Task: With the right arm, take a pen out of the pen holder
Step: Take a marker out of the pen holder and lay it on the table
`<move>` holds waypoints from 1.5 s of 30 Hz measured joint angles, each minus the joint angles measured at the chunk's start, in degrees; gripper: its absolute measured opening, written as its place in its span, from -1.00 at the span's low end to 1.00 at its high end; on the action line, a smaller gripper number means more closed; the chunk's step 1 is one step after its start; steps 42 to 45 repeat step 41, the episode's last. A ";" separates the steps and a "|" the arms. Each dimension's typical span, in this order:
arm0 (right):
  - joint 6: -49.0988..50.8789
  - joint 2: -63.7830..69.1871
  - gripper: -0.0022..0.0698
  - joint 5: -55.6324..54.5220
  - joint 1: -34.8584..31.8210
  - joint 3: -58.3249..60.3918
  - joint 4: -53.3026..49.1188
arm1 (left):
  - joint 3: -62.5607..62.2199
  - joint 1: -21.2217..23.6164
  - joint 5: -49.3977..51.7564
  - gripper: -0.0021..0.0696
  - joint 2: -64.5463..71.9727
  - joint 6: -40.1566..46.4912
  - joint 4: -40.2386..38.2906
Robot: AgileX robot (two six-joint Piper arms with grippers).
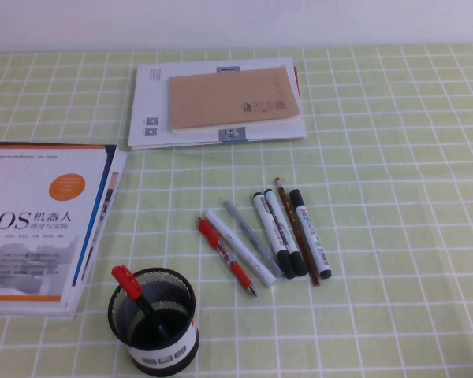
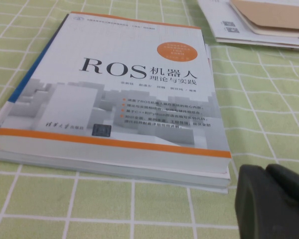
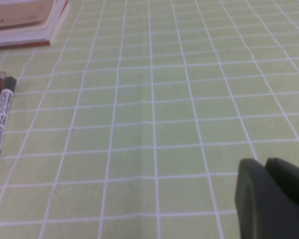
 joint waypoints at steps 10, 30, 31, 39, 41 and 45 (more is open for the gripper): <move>-1.38 0.00 -0.97 2.06 0.00 0.00 -0.09 | 0.00 0.00 0.00 -0.96 0.00 0.00 0.00; -1.51 0.00 -0.97 2.06 0.00 0.00 -0.13 | 0.00 0.00 0.00 -0.96 0.00 0.00 0.00; -1.51 0.00 -0.97 2.06 0.00 0.00 -0.13 | 0.00 0.00 0.00 -0.96 0.00 0.00 0.00; -1.51 0.00 -0.97 2.06 0.00 0.00 -0.13 | 0.00 0.00 0.00 -0.96 0.00 0.00 0.00; -1.51 0.00 -0.97 2.06 0.00 0.00 -0.13 | 0.00 0.00 0.00 -0.96 0.00 0.00 0.00; -1.51 0.00 -0.97 2.06 0.00 0.00 -0.13 | 0.00 0.00 0.00 -0.96 0.00 0.00 0.00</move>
